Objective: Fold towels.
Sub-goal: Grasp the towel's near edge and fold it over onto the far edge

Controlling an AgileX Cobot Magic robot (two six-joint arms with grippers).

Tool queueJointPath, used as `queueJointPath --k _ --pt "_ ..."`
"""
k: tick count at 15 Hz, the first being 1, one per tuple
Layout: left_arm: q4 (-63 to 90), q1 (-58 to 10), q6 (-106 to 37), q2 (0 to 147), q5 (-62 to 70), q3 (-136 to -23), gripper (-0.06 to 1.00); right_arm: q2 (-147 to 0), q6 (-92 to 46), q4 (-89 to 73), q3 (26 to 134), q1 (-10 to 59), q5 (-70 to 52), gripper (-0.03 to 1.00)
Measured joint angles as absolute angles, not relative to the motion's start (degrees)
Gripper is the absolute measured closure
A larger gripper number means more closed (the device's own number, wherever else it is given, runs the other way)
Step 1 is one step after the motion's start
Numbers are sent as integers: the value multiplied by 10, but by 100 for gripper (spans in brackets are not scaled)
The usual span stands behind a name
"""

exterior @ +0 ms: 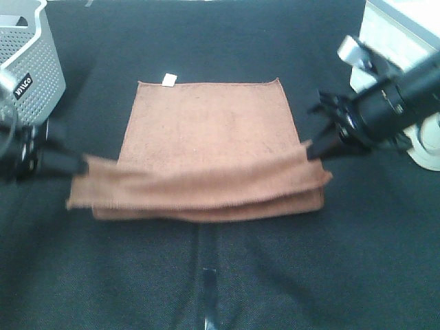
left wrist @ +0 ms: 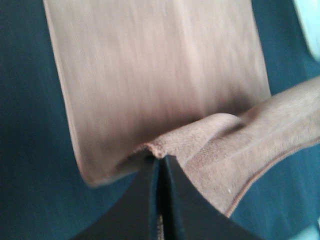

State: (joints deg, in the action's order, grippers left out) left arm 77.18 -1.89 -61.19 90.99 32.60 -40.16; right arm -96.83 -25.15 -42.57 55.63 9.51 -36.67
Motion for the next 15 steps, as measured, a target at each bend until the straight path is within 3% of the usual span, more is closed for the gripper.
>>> queueJointPath --k 11,15 --pt "765 -19 -604 1243 297 -883 94 -1320 -146 -300 1136 89 -406 97" --pt "765 -19 -604 1338 274 -1012 94 -1413 -158 -287 1269 83 -397 97"
